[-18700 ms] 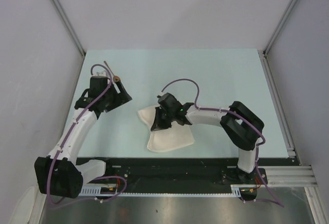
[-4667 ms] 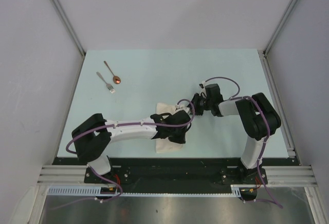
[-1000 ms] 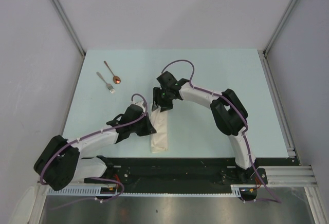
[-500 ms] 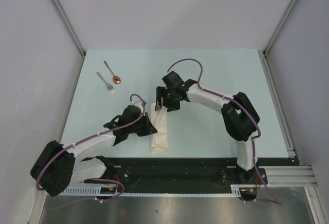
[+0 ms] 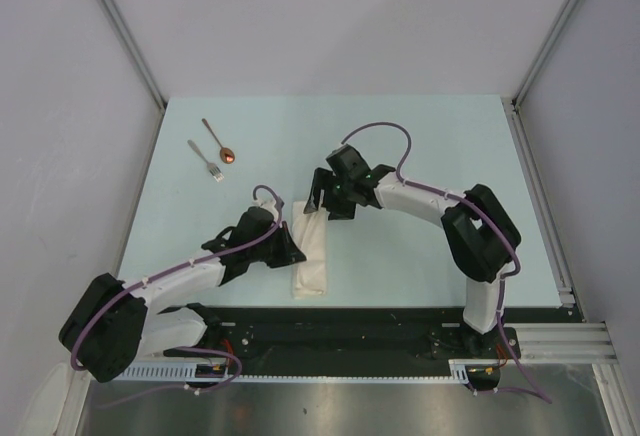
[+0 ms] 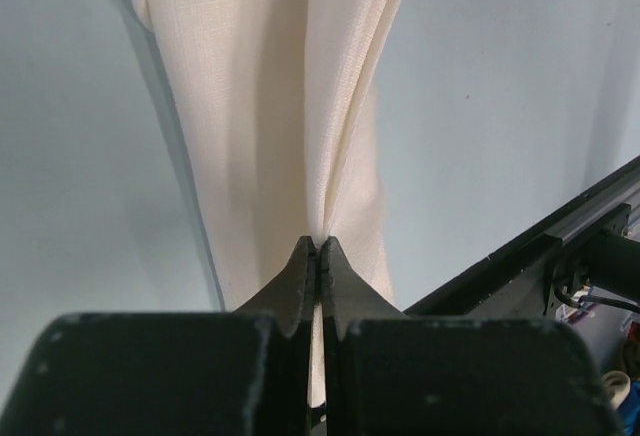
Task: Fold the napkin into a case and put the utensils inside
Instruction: Fold the 2/3-rectangle-folded napkin at the center of the board.
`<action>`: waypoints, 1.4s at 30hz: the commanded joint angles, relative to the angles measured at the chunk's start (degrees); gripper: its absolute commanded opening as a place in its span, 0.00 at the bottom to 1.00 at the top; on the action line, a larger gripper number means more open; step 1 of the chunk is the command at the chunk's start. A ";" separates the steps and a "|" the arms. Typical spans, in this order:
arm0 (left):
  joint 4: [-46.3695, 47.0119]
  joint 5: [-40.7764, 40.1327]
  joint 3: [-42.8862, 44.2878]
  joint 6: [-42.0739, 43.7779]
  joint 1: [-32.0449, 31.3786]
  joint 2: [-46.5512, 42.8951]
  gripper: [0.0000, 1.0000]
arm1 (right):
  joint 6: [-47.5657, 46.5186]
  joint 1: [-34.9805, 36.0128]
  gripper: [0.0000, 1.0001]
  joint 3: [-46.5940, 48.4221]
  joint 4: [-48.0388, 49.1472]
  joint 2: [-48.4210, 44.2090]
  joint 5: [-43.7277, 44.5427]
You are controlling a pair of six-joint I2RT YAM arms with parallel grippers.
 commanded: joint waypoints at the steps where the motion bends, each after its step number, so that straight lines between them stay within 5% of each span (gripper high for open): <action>1: 1.48 1.96 -0.54 -0.73 0.30 -0.96 0.00 | 0.85 -1.39 0.74 2.68 4.40 1.79 0.84; 5: 1.40 1.87 -0.89 -0.73 0.22 -1.40 0.00 | 0.50 -2.00 0.70 3.38 5.81 2.93 0.59; 12: 1.92 2.31 -1.42 -0.82 0.22 -0.79 0.00 | 0.41 -2.18 0.43 5.14 7.31 5.13 -2.41; 29: 7.02 7.05 -4.57 -2.49 0.13 0.80 0.00 | 0.06 -0.95 0.13 11.64 9.15 12.24 -6.01; 38: 8.17 7.06 -6.07 -4.07 0.04 1.07 0.00 | -2.66 0.63 0.46 13.94 5.47 11.99 -3.56; 42: 7.99 6.36 -6.60 -4.16 0.13 -0.17 0.00 | -4.24 1.95 0.49 9.72 7.30 8.91 -0.66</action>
